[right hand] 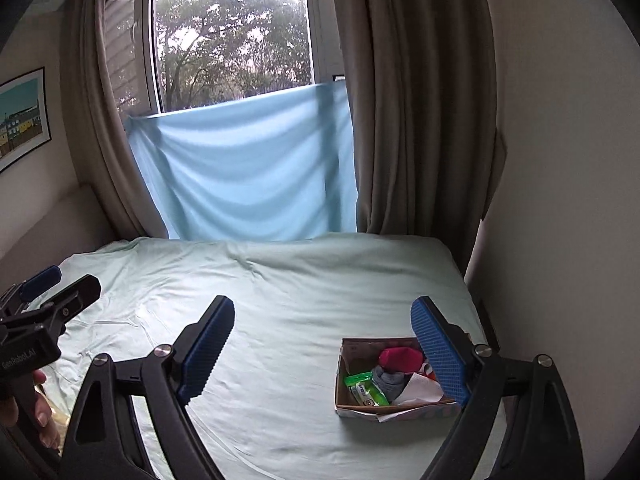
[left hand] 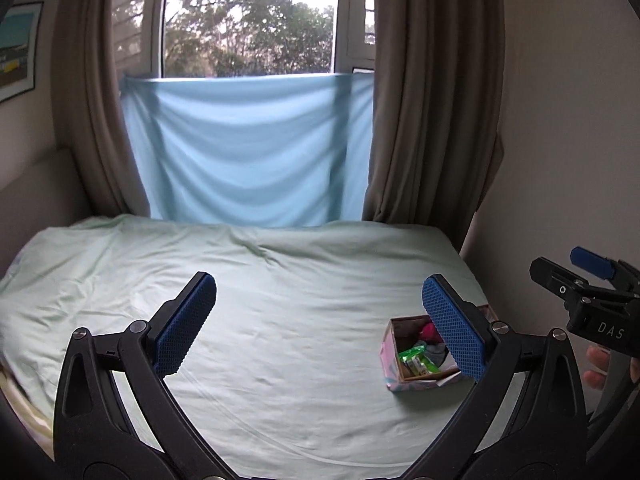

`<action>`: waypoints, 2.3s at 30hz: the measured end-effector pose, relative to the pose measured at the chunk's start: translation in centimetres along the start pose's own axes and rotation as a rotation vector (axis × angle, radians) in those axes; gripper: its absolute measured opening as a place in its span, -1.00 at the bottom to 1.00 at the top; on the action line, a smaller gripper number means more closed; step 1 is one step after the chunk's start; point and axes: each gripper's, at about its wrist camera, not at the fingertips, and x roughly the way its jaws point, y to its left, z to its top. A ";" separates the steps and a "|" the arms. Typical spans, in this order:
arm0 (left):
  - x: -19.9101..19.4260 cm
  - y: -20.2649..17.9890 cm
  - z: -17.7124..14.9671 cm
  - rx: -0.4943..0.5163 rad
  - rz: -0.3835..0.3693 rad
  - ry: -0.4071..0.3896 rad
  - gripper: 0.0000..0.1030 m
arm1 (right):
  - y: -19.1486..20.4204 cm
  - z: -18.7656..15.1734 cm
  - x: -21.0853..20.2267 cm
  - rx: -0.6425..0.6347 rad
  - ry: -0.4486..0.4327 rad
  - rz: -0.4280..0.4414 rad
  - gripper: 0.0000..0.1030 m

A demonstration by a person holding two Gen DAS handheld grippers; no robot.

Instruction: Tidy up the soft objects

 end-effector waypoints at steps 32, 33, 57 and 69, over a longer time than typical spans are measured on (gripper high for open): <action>-0.7 -1.0 -0.7 0.006 -0.016 -0.034 0.99 | 0.5 -0.1 -1.2 -0.004 -0.033 -0.037 0.71; -0.6 -0.9 -0.7 0.006 -0.017 -0.033 0.99 | 0.5 -0.1 -1.2 -0.005 -0.034 -0.037 0.71; 0.2 -1.2 -0.4 0.001 -0.006 -0.037 0.99 | 0.6 0.4 -0.6 0.003 -0.030 -0.042 0.70; 1.3 -0.9 -0.6 0.016 0.029 -0.056 0.99 | 1.0 0.6 0.2 -0.007 -0.016 -0.044 0.70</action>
